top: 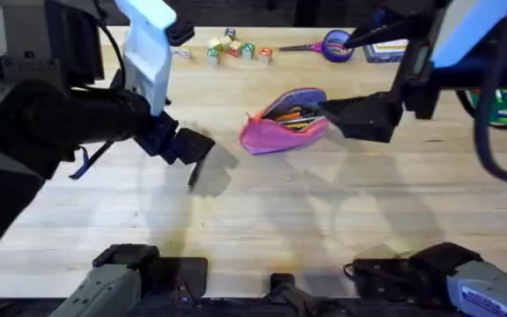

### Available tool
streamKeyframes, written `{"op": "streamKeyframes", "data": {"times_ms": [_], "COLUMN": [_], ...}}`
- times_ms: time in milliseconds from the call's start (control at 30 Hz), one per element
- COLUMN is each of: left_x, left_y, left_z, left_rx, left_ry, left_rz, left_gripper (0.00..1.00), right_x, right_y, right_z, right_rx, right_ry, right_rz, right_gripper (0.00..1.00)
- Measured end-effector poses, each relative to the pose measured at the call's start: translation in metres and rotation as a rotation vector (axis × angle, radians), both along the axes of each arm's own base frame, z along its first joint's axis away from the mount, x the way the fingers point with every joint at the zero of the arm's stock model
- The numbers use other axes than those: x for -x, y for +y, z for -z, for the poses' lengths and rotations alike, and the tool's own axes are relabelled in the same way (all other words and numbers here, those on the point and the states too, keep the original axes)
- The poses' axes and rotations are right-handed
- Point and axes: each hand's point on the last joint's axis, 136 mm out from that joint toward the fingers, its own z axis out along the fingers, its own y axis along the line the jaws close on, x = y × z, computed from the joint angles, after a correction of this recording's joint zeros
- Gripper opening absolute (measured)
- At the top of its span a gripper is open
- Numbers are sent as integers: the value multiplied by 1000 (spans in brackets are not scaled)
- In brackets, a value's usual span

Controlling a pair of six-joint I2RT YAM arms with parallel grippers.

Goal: Unzip the bag, pick up the pens from the table one at a time and place them inside, then zip the bag closed.

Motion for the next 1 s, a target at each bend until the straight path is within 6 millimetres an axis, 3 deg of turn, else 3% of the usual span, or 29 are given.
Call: {"op": "streamKeyframes", "data": {"times_ms": [200,400,567,867,1000], "left_x": [14,24,32,31,29], "left_y": [8,10,14,14,14], "left_z": [14,22,27,27,36], "left_rx": [-18,-46,-53,-48,-53], "left_ry": [114,176,218,218,259], "left_rz": [-145,-244,-303,-310,-323], "left_gripper": [993,994,994,993,994], "right_x": [-4,0,3,4,4], "right_y": [-25,-41,-47,-48,-48], "right_z": [-11,-25,-25,-22,-22], "right_rx": [-29,-50,-50,-43,-43], "right_ry": [23,-15,-8,2,3], "right_rz": [227,333,367,371,371], "right_gripper": [998,998,998,998,998]}}
